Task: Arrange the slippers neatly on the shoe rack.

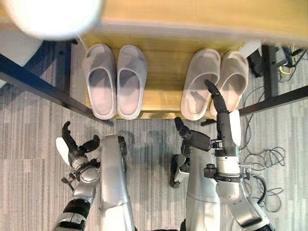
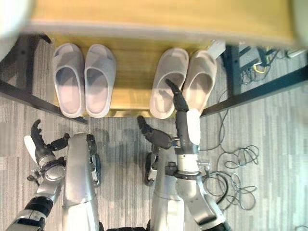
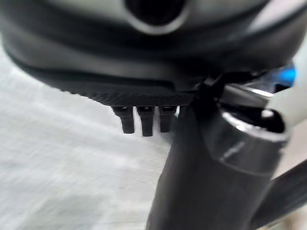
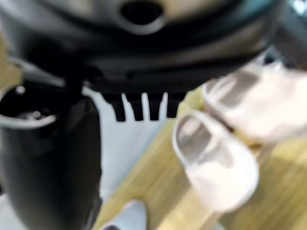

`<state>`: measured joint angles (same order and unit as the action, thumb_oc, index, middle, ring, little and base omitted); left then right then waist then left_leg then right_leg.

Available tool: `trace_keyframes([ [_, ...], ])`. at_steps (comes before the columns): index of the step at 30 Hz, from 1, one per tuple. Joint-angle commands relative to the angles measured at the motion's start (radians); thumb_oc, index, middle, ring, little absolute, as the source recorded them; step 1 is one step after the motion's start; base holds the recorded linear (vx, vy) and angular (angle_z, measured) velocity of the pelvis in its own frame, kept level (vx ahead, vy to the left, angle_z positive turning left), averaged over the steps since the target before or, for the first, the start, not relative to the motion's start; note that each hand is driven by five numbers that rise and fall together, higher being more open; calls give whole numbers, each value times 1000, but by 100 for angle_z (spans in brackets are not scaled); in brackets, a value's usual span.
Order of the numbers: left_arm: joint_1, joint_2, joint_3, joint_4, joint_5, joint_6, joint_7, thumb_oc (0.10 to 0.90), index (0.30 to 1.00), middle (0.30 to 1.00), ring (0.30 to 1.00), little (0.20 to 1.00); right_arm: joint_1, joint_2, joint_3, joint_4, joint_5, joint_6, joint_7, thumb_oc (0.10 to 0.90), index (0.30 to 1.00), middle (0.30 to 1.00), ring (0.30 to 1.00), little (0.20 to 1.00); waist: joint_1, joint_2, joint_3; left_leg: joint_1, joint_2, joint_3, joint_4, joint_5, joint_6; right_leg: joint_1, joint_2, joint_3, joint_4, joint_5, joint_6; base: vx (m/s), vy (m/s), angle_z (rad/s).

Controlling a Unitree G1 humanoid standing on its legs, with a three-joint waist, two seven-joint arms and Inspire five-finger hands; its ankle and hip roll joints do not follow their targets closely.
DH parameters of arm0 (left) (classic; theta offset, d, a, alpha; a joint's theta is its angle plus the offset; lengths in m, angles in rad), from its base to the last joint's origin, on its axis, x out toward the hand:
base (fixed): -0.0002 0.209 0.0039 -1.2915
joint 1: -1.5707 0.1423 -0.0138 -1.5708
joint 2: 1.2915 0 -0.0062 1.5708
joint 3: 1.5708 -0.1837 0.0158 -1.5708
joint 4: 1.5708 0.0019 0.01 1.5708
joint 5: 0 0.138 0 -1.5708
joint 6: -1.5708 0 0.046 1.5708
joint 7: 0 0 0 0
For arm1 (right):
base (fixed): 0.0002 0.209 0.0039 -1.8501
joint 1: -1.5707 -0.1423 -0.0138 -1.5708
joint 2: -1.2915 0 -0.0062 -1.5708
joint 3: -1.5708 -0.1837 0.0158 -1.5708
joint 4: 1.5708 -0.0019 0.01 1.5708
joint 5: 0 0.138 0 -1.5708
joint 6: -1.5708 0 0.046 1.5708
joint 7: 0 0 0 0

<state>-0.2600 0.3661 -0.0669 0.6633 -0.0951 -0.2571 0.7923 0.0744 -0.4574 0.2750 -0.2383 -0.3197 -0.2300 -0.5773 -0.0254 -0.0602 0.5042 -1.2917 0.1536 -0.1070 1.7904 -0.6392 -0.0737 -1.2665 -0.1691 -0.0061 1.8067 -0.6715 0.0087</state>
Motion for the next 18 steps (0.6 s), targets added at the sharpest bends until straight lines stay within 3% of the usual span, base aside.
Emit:
trace_keyframes([
  [1,100,-24,-14,120,61,-52,49,800,900,900,900,900,80,51,22,-58,154,-138,47,800,900,900,900,900,-13,-4,-204,36,15,-53,-280,140,54,28,-74,79,-299,176,7,48,80,8],
  [2,105,-34,-45,223,98,-31,32,800,900,900,900,900,106,76,43,4,278,-160,103,800,900,900,900,900,-22,-14,-229,123,26,-35,-375,159,49,111,-83,61,-399,193,16,34,53,3],
  [3,105,-34,-46,225,98,-32,32,800,900,900,900,900,106,76,42,4,279,-160,105,800,900,900,900,900,-22,-14,-225,130,26,-34,-381,161,49,117,-83,60,-404,195,15,47,55,-3],
  [5,107,-61,-97,366,136,13,-39,800,900,900,900,900,117,111,83,110,494,-174,210,800,900,900,900,900,-32,-21,-260,271,38,10,-530,196,41,259,-89,26,-556,225,30,101,58,-5],
  [6,107,-61,-97,367,136,12,-39,800,900,900,900,900,116,111,83,111,495,-175,211,800,900,900,900,900,-32,-22,-257,276,38,10,-534,197,41,264,-89,26,-560,227,29,133,66,-4],
  [9,138,-87,-106,433,120,26,-121,800,900,900,900,900,128,162,106,230,709,-146,310,800,900,900,900,900,-35,-25,-290,475,28,68,-711,226,39,448,-84,-4,-735,277,56,117,81,-2],
  [10,155,-89,-97,433,106,23,-143,800,900,900,900,900,134,161,102,240,715,-138,325,800,900,900,900,900,-36,-30,-293,525,17,82,-777,264,46,502,-91,-18,-806,324,57,113,96,4],
  [13,167,-100,-90,437,99,21,-167,800,900,900,900,900,152,171,97,267,744,-140,340,800,900,900,900,900,-34,-31,-306,623,15,104,-871,284,46,580,-89,-37,-884,355,79,100,53,-3],
  [15,200,-95,-99,426,124,18,-198,800,900,900,900,900,178,187,77,310,781,-130,362,800,900,900,900,900,-33,-37,-327,758,4,127,-999,314,44,713,-99,-52,-1010,404,95,233,69,-2],
  [18,213,-84,-120,418,169,12,-223,800,900,900,900,900,194,177,63,331,739,-126,371,800,900,900,900,900,-35,-38,-342,852,3,149,-1088,334,42,806,-104,-53,-1109,446,109,125,35,-1],
])
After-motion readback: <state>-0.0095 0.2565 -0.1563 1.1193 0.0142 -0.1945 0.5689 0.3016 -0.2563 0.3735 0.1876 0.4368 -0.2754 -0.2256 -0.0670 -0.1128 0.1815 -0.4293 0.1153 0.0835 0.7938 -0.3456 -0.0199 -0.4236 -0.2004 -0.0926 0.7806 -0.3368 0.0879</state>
